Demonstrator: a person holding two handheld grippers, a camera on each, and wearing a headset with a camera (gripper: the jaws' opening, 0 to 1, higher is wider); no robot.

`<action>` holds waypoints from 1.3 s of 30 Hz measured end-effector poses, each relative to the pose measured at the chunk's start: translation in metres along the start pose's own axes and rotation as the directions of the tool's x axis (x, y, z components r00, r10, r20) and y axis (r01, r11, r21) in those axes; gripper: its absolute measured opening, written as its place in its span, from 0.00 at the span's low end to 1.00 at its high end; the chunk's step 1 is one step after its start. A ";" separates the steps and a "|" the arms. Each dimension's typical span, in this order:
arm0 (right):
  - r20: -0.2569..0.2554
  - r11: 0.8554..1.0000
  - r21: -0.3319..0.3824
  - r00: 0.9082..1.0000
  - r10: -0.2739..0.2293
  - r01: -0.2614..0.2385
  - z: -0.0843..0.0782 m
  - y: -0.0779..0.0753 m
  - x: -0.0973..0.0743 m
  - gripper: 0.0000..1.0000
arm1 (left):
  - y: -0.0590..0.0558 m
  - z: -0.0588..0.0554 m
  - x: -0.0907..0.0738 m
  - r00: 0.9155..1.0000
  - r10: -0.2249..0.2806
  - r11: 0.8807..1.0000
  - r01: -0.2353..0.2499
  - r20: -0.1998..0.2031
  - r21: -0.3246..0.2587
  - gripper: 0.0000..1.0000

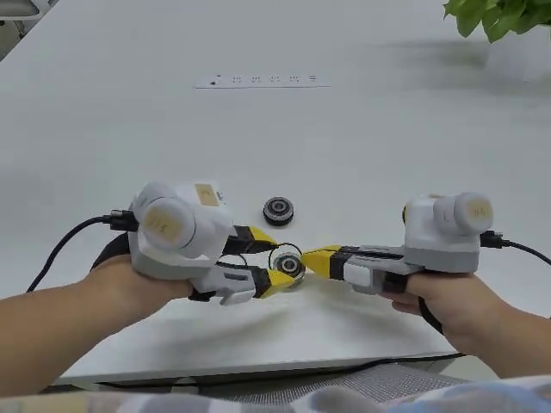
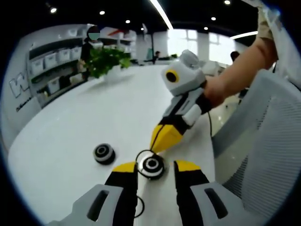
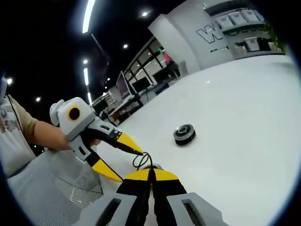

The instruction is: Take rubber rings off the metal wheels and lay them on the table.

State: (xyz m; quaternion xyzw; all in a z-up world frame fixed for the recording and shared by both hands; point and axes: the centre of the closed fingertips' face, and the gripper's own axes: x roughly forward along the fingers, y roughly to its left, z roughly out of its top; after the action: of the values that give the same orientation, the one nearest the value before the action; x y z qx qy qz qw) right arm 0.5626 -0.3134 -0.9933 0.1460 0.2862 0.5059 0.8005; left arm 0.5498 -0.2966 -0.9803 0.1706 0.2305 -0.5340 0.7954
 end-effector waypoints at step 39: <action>0.012 0.998 0.027 0.999 0.049 -0.049 0.019 0.022 0.008 0.00 | 0.010 0.008 -0.064 0.996 0.066 0.993 -0.059 0.063 -0.103 0.61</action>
State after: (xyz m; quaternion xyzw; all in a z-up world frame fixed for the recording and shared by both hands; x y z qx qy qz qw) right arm 0.5611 -0.2952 -0.9692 0.1666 0.2848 0.5206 0.7874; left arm 0.5402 -0.2480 -0.9381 0.1194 0.2253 -0.5018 0.8265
